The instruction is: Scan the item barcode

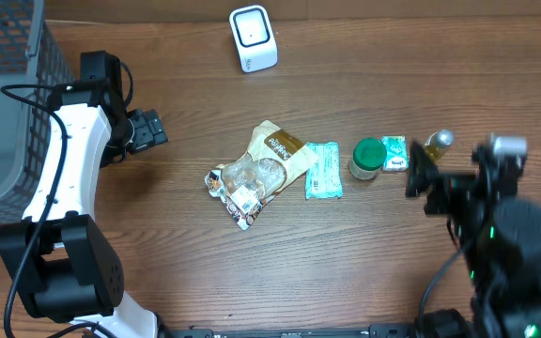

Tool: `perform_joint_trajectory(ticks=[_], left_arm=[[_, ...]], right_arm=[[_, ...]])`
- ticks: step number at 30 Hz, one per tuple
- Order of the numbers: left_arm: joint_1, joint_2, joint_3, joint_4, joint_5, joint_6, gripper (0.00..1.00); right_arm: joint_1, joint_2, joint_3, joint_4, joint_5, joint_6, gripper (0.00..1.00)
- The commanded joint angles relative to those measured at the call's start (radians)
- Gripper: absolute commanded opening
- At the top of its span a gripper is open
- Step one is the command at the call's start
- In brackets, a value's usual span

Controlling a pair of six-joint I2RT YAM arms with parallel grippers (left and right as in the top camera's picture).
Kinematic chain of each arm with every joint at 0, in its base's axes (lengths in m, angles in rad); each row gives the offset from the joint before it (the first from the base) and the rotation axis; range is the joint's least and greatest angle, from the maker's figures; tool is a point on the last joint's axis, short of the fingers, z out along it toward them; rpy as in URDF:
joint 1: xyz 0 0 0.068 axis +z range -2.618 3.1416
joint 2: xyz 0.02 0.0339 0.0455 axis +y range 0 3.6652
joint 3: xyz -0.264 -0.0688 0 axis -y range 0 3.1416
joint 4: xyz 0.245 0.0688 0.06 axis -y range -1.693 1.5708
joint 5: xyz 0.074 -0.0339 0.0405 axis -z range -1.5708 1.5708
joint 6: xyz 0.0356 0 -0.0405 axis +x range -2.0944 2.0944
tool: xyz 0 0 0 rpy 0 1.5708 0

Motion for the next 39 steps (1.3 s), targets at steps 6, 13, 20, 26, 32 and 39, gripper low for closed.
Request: perform_joint_trajectory(ticks=[6,13,20,26,32,39], left_arm=[[-0.002,-0.004,0.019,0.002,-0.008,-0.003,1.00],[-0.002,-0.004,0.019,0.002,-0.008,-0.003,1.00],[-0.002,-0.004,0.019,0.002,-0.008,-0.003,0.99],[-0.002,-0.004,0.019,0.002,-0.008,-0.003,0.99],[-0.002,-0.004,0.019,0.002,-0.008,-0.003,1.00],[-0.002,-0.004,0.019,0.002,-0.008,-0.003,1.00]], right_arm=[[-0.096,-0.321,-0.289,0.139,-0.089,0.000,1.00],[-0.122,-0.505,-0.521,0.501,-0.157,0.000,1.00],[-0.164,-0.561,-0.704,0.835,-0.257,0.000,1.00],[-0.165,-0.561,-0.791,0.853,-0.256,0.003,1.00],[-0.165,-0.561,-0.791,0.620,-0.256,0.003,1.00],[-0.165,-0.562,-0.791,0.479,-0.241,0.003,1.00]])
